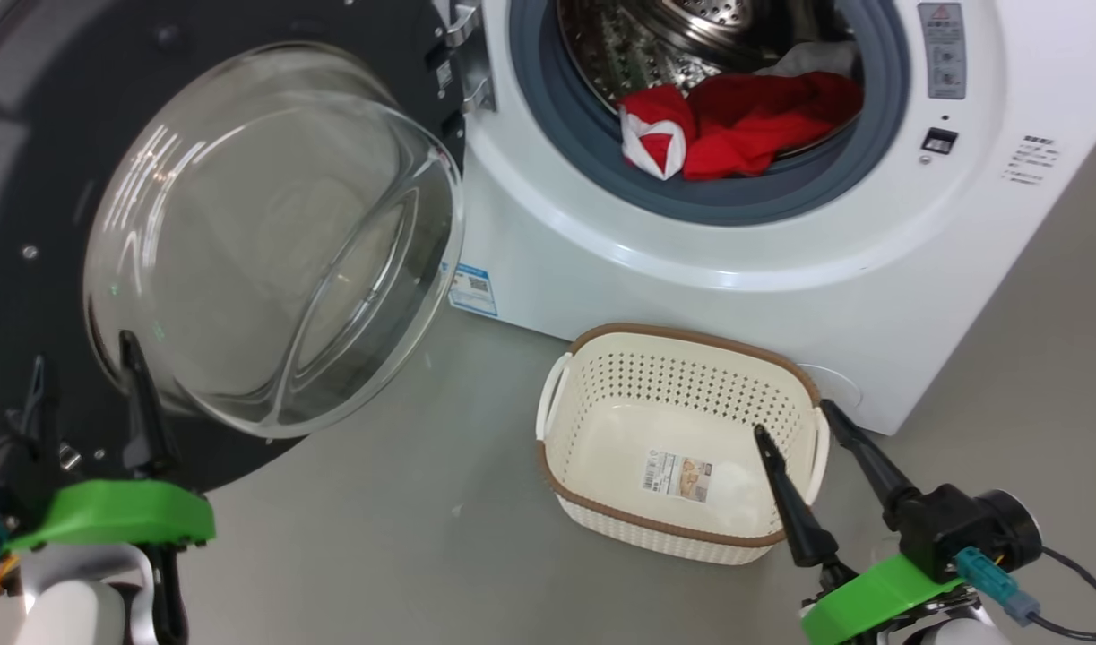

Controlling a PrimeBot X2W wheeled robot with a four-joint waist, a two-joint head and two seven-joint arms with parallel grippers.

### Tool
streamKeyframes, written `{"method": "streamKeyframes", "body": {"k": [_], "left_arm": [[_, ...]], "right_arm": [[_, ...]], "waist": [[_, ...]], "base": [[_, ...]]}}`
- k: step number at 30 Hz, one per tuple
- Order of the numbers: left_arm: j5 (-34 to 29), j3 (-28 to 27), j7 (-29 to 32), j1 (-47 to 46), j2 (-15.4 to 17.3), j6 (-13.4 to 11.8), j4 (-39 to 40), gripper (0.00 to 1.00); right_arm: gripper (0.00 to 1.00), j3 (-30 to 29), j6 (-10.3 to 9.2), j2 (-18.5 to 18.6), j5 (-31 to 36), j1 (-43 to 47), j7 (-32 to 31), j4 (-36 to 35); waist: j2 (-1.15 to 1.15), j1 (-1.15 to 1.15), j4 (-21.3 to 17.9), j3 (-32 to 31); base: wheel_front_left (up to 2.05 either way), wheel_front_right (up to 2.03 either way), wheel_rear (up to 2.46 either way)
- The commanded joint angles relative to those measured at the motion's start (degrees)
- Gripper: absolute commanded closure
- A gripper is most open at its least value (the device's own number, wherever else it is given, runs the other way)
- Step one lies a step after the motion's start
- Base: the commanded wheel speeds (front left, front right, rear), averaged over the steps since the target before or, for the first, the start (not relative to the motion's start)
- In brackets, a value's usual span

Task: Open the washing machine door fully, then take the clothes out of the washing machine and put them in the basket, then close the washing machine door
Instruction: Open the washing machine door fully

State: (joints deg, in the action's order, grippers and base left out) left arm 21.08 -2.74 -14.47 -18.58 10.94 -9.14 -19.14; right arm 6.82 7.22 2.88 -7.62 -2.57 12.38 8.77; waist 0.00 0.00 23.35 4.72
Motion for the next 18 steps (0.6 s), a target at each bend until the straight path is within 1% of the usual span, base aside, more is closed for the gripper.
{"method": "streamKeyframes", "body": {"k": [1, 3, 5, 10, 13, 14, 18], "left_arm": [[-0.88, -1.44, -0.25, 0.63, 1.68, -0.82, 4.35, 0.00], [-1.26, -0.72, 0.06, 2.21, 1.32, -1.02, 8.54, 0.00], [-1.60, 0.76, 0.53, 3.66, 0.76, -0.55, 12.86, 0.00], [-0.67, 5.23, 2.70, 6.20, -0.59, 2.67, 20.75, 0.00], [0.22, 6.55, 3.32, 7.00, -1.04, 3.86, 22.48, 0.00], [0.22, 6.55, 3.32, 7.00, -1.04, 3.86, 22.48, 0.00], [2.36, 6.95, 3.48, 7.95, -1.49, 5.41, 22.62, 0.00]], "right_arm": [[0.00, 0.51, 0.26, -0.01, -1.08, -1.41, 0.82, -1.10], [0.00, -0.59, 0.26, -0.01, -1.69, -1.57, 1.24, -0.99], [0.00, -2.04, 0.26, -0.01, -2.14, -1.81, 1.64, -0.77], [0.00, -5.82, 0.26, -0.01, -2.37, -2.62, 2.28, -0.03], [0.00, -6.89, 0.26, -0.01, -0.56, -3.25, 2.44, 0.26], [0.00, -6.89, 0.26, -0.01, -0.56, -3.25, 2.44, 0.26], [0.00, -8.02, 0.26, -0.01, 0.21, -3.75, 2.54, 0.43]], "waist": [[0.00, 0.00, -1.14, -0.71], [0.00, 0.00, -2.05, -0.96], [0.00, 0.00, -3.06, -1.19], [0.00, 0.00, -6.25, -1.56], [0.00, 0.00, -8.66, -1.45], [0.00, 0.00, -8.66, -1.45], [0.00, 0.00, -12.45, -1.41]], "base": [[0.00, 0.00, 0.00], [0.00, 0.00, 0.00], [0.00, 0.00, 0.00], [0.00, 0.00, 0.00], [0.00, 0.00, 0.00], [0.00, 0.00, 0.00], [0.00, 0.00, 0.00]]}}
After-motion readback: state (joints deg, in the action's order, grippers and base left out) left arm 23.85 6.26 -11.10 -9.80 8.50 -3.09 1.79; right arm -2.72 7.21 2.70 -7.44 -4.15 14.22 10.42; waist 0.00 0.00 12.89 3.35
